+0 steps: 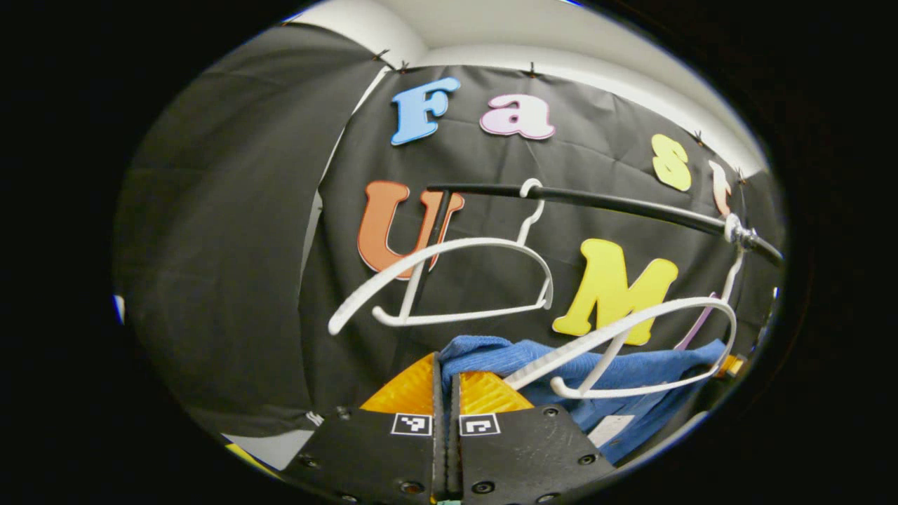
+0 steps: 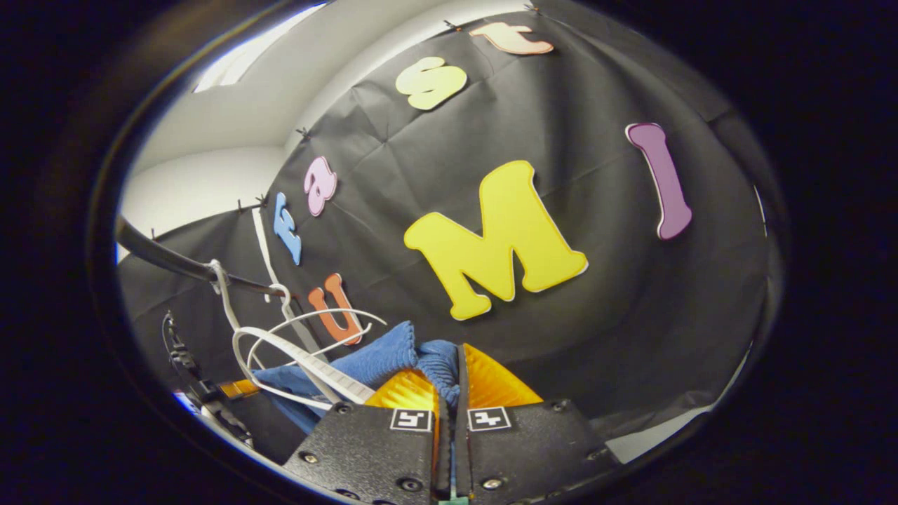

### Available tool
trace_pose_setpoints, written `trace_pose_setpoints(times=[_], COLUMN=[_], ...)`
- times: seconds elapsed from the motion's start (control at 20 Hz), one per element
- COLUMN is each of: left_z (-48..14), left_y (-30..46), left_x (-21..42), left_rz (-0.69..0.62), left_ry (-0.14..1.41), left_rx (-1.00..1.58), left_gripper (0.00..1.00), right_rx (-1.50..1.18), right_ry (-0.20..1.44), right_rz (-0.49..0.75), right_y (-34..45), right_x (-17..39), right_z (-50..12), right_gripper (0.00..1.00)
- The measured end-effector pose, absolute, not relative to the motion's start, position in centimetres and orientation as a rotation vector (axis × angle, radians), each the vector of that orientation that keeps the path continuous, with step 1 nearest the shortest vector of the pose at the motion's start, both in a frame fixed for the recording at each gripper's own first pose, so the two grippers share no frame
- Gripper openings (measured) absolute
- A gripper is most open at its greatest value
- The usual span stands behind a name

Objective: Grasp the clothes on the hanger with both hands and then place them into the laundry hamper below.

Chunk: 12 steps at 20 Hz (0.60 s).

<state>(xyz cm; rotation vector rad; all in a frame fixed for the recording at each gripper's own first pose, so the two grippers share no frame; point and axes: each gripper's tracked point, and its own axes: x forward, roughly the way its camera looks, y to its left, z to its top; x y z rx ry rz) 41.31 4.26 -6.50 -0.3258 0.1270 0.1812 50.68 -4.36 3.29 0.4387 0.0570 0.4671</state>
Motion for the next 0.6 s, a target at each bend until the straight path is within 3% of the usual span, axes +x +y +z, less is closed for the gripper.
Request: trace_pose_setpoints(times=[0.05,0.6], left_z=[-7.1,-13.9], left_y=[4.4,2.8], left_x=[41.1,36.7], left_rz=[0.188,0.223], left_ry=[0.138,0.279], left_rx=[-0.314,-0.241], left_gripper=[0.0,0.01], right_rx=[0.412,0.409], right_ry=[0.069,0.254], right_rz=[0.462,0.426], right_y=[-4.3,-3.4], right_x=[50.6,47.5], right_z=[2.3,-6.7], right_gripper=[0.06,0.06])
